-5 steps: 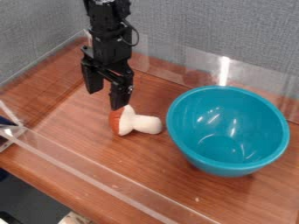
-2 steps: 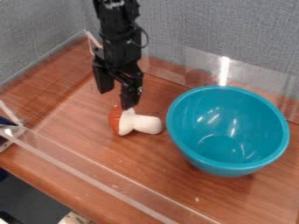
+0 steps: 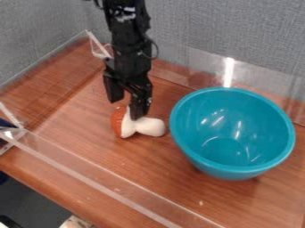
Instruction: Remove the mushroom from inside the blue bowl and put it on the table
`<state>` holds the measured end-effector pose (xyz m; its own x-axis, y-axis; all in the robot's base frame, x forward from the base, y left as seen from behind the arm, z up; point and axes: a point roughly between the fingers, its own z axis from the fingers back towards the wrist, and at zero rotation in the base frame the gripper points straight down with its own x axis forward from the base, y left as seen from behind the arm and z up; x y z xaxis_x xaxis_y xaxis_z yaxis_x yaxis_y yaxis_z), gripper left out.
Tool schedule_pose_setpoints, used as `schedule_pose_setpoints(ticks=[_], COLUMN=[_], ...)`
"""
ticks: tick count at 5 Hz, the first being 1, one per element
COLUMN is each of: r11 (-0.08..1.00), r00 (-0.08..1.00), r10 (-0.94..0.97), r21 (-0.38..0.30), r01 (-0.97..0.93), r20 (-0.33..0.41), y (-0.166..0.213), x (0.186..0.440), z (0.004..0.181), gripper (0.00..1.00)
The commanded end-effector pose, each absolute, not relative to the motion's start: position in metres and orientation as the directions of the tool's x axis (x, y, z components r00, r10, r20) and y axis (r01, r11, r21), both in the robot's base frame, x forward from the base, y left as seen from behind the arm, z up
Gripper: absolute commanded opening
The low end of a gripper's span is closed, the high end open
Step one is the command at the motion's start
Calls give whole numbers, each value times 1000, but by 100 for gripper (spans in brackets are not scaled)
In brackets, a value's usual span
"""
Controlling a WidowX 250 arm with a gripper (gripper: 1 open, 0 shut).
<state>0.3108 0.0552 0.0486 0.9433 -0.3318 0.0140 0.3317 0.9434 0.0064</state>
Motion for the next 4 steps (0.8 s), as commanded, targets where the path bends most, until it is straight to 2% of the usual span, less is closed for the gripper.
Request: schedule_pose_setpoints(ticks=[1,4], r11=[931,928], r00=[929,927], r10=[-365,-373], r21=[38,29], r01=[364,372], r20=[64,46], y=[53,52], x=[323,323], z=[60,48], gripper=[100,100])
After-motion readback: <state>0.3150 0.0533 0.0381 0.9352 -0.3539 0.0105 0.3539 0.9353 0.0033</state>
